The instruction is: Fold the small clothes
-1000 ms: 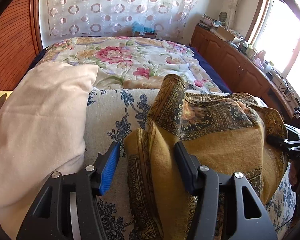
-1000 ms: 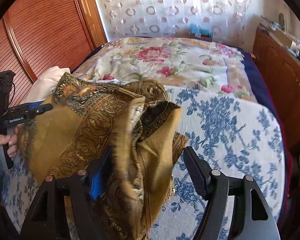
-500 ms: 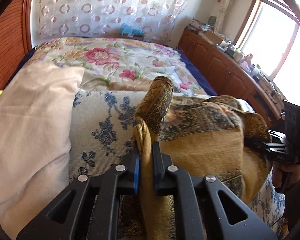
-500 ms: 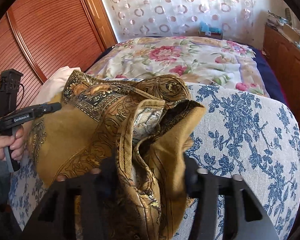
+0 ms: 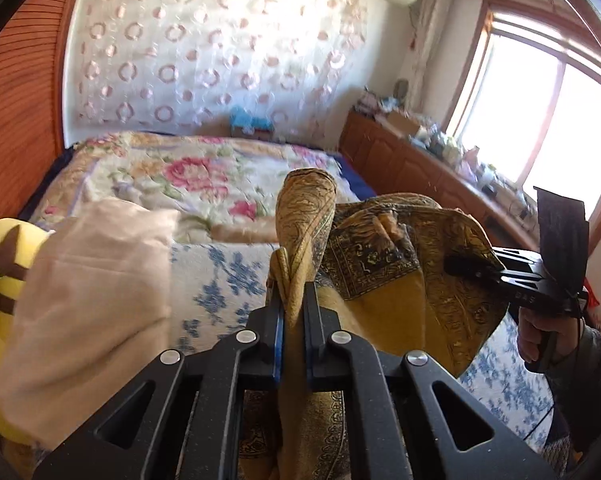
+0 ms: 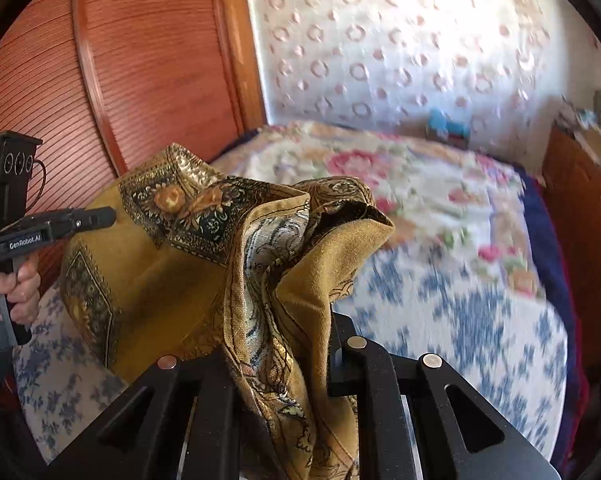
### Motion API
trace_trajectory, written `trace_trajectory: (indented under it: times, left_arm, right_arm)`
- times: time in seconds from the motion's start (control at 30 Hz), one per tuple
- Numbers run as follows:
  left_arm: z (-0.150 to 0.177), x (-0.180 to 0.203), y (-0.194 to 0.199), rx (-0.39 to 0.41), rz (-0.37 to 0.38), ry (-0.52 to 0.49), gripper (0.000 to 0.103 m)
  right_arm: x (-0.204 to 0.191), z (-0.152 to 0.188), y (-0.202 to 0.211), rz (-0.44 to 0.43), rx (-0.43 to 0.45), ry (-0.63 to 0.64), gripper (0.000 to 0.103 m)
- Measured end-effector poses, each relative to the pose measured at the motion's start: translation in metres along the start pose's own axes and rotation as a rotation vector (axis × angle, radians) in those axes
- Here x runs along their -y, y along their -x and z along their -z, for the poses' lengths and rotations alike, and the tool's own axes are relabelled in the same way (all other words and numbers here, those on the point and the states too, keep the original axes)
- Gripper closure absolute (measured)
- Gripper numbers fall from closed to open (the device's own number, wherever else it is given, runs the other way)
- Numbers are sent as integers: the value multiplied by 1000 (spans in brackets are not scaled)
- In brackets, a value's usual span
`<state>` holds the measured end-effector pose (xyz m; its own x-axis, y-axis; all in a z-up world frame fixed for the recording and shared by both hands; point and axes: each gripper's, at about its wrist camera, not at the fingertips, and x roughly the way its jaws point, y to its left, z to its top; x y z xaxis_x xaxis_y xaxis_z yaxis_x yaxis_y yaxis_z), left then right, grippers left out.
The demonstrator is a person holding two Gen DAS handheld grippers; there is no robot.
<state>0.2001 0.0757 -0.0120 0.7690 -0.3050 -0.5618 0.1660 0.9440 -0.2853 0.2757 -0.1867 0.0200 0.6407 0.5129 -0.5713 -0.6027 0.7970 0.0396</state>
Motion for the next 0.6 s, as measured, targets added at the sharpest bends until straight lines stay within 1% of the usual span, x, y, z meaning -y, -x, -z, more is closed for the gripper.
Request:
trace_trajectory:
  times: [0.1,0.2,0.33,0.4,0.47,0.53,0.6]
  left_arm:
    - [0,-14,24,54,-37,39,95]
    - [3,-34,47,108,-93,89,95]
    - [14,-63,73,179,-191,153,95]
    - [20,-73,83,221,-255,178,95]
    - [29,-85,91,254,-297,211,95]
    - [39,-98,93,259,-314,261,95]
    - [52,-110,93,243,-340,297,95]
  right_arm:
    - [-13,-23,-1,-24,38,57,89]
    - [-31,-48,-13,-55,60,135,89]
    - [-60,-85,-44,-100,71,269,89]
    - [-80,-107,-63,-126,77,340,89]
    - [-101,-124,-82,-149,83,417,89]
    - [-125,-140,-106,-166,84,496,89]
    - [-141,-153,-135,-180,73,557,89]
